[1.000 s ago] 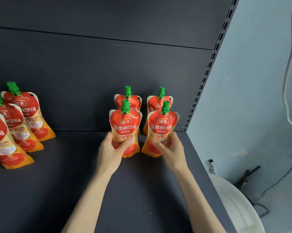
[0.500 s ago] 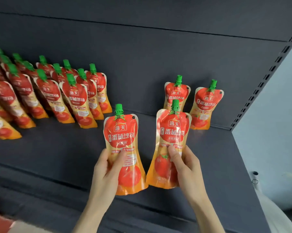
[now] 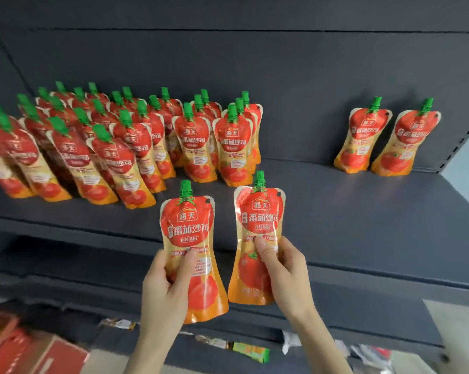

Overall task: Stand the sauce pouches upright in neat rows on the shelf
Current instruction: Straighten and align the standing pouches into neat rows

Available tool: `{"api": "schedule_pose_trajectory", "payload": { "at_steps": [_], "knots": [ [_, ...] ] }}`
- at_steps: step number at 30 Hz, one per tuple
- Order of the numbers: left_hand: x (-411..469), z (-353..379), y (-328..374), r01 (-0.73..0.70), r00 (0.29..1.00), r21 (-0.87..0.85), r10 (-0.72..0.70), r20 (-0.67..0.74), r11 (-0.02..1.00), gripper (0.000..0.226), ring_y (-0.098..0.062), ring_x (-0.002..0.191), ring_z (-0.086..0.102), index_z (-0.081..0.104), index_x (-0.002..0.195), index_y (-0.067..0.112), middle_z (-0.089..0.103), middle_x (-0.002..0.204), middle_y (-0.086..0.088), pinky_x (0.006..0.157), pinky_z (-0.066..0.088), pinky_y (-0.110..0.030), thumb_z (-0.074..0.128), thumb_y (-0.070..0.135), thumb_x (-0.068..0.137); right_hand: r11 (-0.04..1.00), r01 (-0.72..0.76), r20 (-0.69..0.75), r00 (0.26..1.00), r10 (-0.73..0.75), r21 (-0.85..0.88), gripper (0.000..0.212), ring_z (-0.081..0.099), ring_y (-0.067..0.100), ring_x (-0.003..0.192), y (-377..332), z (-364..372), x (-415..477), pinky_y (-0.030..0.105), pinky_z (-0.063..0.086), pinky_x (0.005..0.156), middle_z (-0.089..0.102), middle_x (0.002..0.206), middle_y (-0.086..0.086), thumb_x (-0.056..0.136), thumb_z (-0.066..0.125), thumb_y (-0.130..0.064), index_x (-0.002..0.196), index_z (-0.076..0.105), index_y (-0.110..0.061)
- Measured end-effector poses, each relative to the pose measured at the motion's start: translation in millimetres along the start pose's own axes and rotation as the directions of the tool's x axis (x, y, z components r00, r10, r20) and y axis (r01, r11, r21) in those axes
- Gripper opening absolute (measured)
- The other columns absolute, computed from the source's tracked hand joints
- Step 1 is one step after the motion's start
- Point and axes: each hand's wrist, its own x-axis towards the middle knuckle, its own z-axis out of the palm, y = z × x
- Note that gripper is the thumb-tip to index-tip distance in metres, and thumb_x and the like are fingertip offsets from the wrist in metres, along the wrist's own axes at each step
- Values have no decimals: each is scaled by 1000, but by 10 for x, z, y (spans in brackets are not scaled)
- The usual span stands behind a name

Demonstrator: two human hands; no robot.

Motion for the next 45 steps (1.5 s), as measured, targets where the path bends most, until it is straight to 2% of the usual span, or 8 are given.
{"api": "schedule_pose_trajectory", "payload": {
  "at_steps": [12, 16, 20, 25, 29, 32, 35, 45],
  "knots": [
    [939, -455, -17, -77, 971, -93, 96, 220, 993, 23, 1, 89, 65, 58, 101, 26, 68, 92, 16, 66, 51, -14, 59, 36, 80, 992, 85, -135, 986, -97, -91, 20, 70, 13, 88, -143, 714, 345, 33, 57, 77, 72, 93, -3, 87, 59, -33, 100, 62, -17],
    [1282, -399, -20, -159, 958, -73, 172, 228, 985, 21, 3, 90, 63, 59, 95, 28, 68, 91, 18, 69, 51, -13, 61, 39, 78, 988, 123, -178, 974, -138, -92, 18, 70, 17, 85, -125, 751, 659, 34, 58, 74, 73, 90, 1, 86, 63, -29, 96, 63, -14],
    [1641, -232, -19, -204, 945, -59, 213, 249, 977, 17, 2, 90, 64, 59, 93, 26, 69, 93, 14, 71, 52, -14, 63, 35, 79, 980, 164, -203, 962, -185, -115, 14, 70, 14, 84, -126, 743, 999, 23, 54, 63, 72, 89, 0, 87, 64, -23, 95, 62, -13],
    [2028, -17, -66, -211, 937, -96, 230, 264, 973, 22, 2, 99, 61, 56, 105, 30, 66, 105, 15, 83, 51, -21, 62, 30, 84, 969, 212, -198, 952, -234, -129, 15, 69, 12, 86, -103, 726, 1416, 20, 53, 67, 72, 94, 0, 87, 63, -18, 101, 63, -12],
    [2140, 37, -169, -194, 917, -100, 217, 335, 976, 38, 5, 105, 57, 52, 118, 27, 63, 114, 12, 87, 47, -11, 59, 36, 81, 971, 222, -171, 957, -234, -86, 25, 68, 16, 93, 4, 735, 1539, 25, 55, 76, 72, 99, 1, 85, 62, -24, 108, 62, -13],
    [2174, -5, -260, -204, 893, -38, 202, 402, 978, 39, 12, 105, 53, 47, 115, 36, 59, 112, 19, 82, 41, -2, 66, 30, 82, 966, 220, -131, 962, -238, -136, 33, 67, 15, 96, 87, 698, 1535, 24, 54, 79, 71, 103, 2, 81, 68, -11, 113, 58, -12],
    [2164, -21, -279, -269, 905, 39, 239, 351, 962, 40, 11, 99, 52, 43, 108, 39, 55, 107, 20, 78, 40, -2, 69, 29, 80, 952, 220, -144, 957, -253, -213, 41, 66, 12, 96, 136, 707, 1515, 22, 53, 80, 69, 106, 1, 78, 72, -5, 114, 56, -13],
    [2197, 56, -317, -334, 930, 116, 307, 201, 935, 46, -9, 106, 54, 47, 121, 16, 60, 119, 0, 86, 44, -21, 69, 29, 82, 907, 192, -224, 930, -290, -374, 40, 62, -4, 93, 155, 766, 1545, 9, 48, 76, 64, 105, -11, 80, 71, -15, 113, 49, -15]
  ]
}}
